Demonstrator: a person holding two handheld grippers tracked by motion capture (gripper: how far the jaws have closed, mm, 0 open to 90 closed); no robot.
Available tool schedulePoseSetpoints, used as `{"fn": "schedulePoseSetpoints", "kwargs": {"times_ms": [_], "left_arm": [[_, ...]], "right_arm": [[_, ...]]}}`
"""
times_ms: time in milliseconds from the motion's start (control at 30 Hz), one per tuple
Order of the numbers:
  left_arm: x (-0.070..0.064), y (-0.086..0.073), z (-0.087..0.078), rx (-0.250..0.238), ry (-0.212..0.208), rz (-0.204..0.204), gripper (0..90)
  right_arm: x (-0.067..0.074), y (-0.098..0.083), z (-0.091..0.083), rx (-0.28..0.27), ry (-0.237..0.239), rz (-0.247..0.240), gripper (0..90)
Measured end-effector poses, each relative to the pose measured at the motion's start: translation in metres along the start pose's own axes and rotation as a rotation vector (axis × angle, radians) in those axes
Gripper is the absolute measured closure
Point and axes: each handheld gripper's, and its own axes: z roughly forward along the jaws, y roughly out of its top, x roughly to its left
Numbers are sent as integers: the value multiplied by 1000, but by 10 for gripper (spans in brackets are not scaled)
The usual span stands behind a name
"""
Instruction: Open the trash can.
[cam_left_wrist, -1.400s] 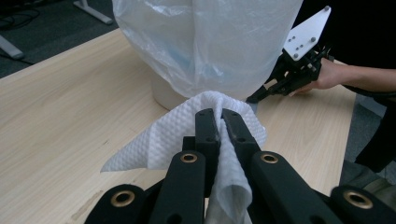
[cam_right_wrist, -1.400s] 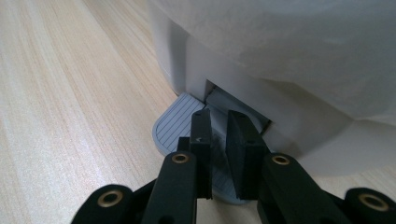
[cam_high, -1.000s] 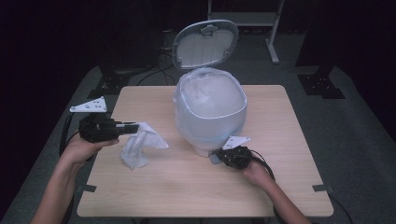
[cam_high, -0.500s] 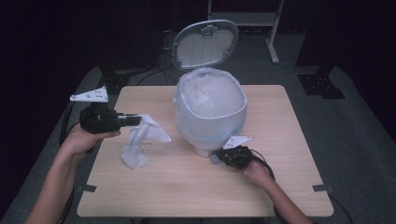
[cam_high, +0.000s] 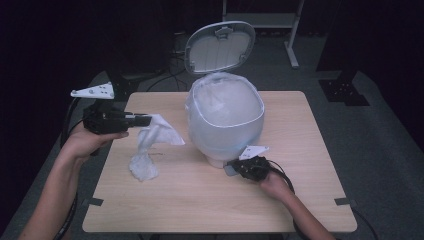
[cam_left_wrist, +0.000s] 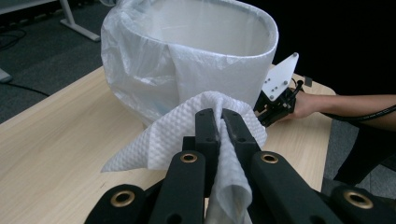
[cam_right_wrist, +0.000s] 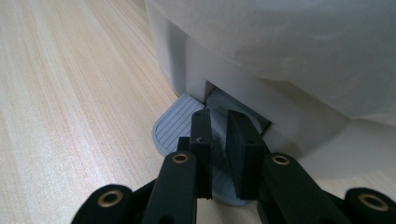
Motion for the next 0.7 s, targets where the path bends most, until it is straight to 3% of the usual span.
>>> {"fn": "schedulePoseSetpoints", "kwargs": {"times_ms": [700], "left_arm": [[-1,22,3,5,-6,16,863]], "right_arm": [[-3,0,1,-4,17,-9,800]]}}
